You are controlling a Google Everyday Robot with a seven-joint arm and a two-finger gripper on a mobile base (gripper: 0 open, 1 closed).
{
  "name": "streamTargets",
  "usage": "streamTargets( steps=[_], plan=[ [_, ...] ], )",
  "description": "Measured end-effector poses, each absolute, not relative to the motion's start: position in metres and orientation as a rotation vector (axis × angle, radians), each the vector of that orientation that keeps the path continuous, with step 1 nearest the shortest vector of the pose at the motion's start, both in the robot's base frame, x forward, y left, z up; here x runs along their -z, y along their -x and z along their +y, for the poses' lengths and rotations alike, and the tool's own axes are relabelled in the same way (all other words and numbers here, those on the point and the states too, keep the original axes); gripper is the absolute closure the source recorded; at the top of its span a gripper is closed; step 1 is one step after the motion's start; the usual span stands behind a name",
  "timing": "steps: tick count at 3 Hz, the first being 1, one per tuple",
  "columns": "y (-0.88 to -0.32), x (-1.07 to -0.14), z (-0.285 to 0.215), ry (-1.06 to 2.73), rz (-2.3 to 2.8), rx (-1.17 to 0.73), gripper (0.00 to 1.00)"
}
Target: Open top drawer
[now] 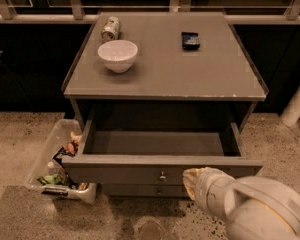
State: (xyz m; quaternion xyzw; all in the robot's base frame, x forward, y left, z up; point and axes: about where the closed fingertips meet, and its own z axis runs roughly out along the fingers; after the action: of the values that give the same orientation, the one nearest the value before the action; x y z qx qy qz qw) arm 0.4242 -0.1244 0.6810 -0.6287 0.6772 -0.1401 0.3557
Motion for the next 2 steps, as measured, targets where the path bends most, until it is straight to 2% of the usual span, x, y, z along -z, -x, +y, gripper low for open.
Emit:
streamTargets(
  steps=[2],
  plan=[
    [-0.290,-0.691,-0.137,1.552,1.695,0.506,1.00]
  ],
)
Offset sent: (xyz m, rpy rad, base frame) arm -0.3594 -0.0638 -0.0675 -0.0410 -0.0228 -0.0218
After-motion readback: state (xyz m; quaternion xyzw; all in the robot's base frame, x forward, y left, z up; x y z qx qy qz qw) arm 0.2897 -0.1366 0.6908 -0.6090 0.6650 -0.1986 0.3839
